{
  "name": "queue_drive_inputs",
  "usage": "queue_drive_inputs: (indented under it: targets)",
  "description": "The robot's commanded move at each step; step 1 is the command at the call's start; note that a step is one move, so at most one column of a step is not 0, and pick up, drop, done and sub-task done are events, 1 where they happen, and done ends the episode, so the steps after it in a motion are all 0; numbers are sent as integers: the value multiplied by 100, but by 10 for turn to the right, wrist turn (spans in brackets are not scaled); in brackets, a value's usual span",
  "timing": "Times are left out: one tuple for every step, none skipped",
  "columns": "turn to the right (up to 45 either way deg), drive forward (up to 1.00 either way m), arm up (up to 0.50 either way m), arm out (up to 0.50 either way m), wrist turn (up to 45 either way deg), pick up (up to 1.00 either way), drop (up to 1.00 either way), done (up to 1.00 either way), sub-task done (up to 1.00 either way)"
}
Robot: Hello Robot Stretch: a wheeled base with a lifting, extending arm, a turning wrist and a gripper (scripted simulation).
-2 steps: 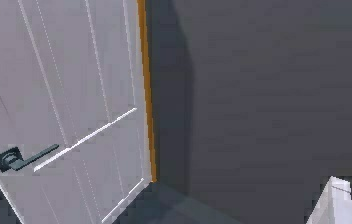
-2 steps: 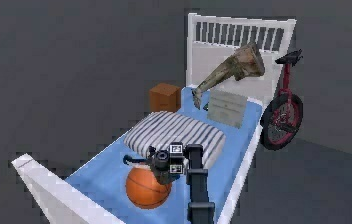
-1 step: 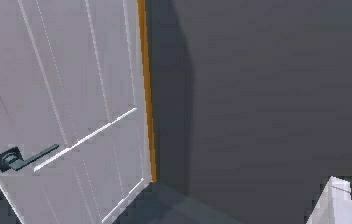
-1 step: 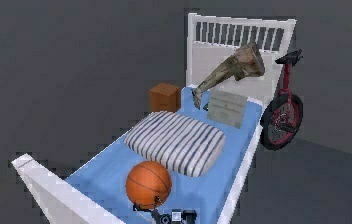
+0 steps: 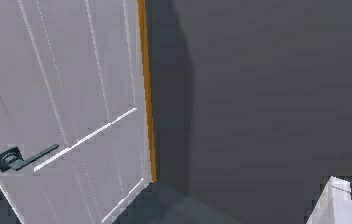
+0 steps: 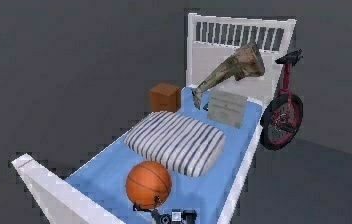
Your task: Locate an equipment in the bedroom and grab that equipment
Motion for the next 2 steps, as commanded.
queue_drive_inputs:
  targets:
    - [0,0,10,0,0,0,0,0,0]
    - [0,0,0,0,0,0,0,100,0]
